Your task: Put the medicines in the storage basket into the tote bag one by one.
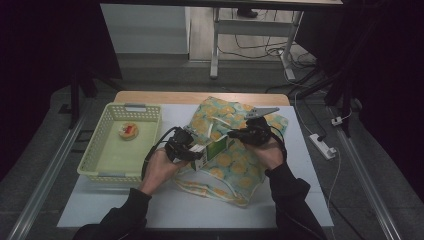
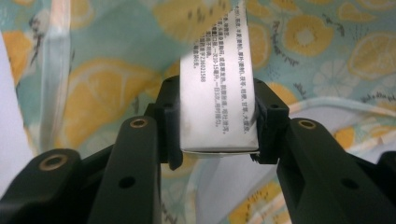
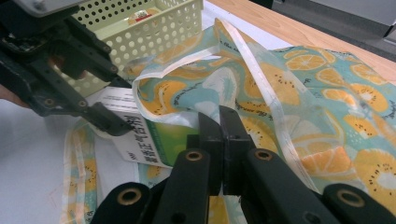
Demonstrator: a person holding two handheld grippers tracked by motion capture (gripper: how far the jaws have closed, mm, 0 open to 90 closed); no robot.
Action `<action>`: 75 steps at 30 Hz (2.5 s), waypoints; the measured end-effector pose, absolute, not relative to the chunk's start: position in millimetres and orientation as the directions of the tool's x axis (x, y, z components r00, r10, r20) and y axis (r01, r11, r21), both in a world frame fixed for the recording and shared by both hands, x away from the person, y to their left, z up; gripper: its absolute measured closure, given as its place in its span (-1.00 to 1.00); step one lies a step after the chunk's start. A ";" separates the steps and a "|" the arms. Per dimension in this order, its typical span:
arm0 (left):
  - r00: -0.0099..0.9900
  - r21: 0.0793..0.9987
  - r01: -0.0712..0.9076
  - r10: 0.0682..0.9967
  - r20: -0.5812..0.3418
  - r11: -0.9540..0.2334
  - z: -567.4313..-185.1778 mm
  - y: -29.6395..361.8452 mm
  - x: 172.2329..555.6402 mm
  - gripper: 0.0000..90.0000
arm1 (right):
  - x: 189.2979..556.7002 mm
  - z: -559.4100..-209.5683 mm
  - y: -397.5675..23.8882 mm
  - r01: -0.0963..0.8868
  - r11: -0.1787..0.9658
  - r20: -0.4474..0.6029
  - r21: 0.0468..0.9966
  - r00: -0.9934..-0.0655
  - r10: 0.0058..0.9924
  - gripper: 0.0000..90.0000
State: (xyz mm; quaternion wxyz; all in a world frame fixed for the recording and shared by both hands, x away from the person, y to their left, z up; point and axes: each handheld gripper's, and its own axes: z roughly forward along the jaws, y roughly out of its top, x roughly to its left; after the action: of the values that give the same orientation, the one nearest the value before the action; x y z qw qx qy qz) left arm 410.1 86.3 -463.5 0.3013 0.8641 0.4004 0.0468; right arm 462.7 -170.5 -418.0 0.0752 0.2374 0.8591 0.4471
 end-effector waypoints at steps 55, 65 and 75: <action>0.637 0.642 0.617 0.768 -0.069 -0.455 -460.6 70.3 453.8 -0.15 | 463.8 -423.0 -167.2 0.343 0.493 0.087 0.800 -0.879 0.469 0.99; 0.694 0.673 0.597 0.702 -0.160 -0.436 -448.0 88.0 427.9 -0.41 | 464.2 -423.2 -167.6 0.345 0.493 0.088 0.799 -0.877 0.472 0.99; 0.694 0.683 0.604 0.692 -0.198 -0.410 -444.8 112.2 415.4 -0.63 | 463.9 -423.2 -167.3 0.345 0.494 0.088 0.798 -0.878 0.471 0.99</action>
State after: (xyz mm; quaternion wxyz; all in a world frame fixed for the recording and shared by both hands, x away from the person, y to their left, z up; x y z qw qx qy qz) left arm 415.4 112.2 -444.8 0.3811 0.8378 0.3867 0.0579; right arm 463.9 -167.3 -423.2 0.0709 0.2368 0.8615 0.4436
